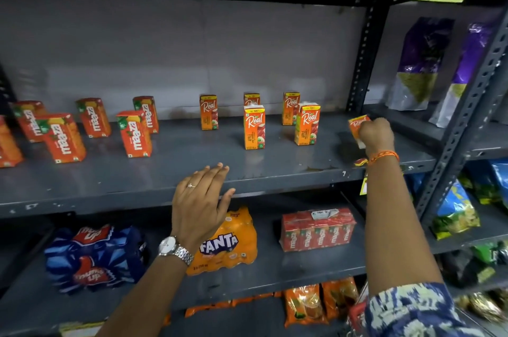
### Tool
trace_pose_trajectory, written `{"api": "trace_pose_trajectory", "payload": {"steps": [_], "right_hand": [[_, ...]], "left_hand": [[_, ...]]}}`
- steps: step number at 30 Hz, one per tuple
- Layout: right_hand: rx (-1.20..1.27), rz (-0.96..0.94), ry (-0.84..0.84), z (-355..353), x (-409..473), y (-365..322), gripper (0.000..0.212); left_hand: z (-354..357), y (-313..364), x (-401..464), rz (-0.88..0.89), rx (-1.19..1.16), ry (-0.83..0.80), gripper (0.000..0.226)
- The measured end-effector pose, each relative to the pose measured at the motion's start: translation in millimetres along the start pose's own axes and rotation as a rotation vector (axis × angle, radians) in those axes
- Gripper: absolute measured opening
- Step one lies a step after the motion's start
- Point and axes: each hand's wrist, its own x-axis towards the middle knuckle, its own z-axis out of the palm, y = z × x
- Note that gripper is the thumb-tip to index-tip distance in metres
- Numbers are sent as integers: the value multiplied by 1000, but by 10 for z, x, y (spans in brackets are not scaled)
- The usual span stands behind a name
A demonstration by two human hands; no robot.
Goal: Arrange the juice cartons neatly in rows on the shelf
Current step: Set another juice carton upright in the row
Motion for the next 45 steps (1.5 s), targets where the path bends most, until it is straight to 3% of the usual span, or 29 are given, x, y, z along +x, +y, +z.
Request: {"api": "trace_pose_trajectory", "payload": {"steps": [7,12,15,24,32,41,45], "right_hand": [[830,14,-345,-81,-469,-204,23],[946,-56,-604,113,-848,-401,24],[908,-127,-633,317,-1093,-551,38],[539,-369,-818,1184,-1754,-900,29],[126,-478,-731,1705,-1822,-879,37],[-44,-560,-688,1777,-1818,-808,47],[-108,-624,-676,1712,-1863,-806,47]], "left_hand": [[-90,-12,12,22,17,-57,51],[-214,-145,-49,4,22,-74,51],[-315,-314,-132,-37,25,-78,53],[-534,-621,-285,-107,13,-138,60],[-646,-566,-249,-169,-36,-224,62],[-730,-472,-82,-301,-78,-111,49],[-790,-489,188,-409,28,-212,43]]}}
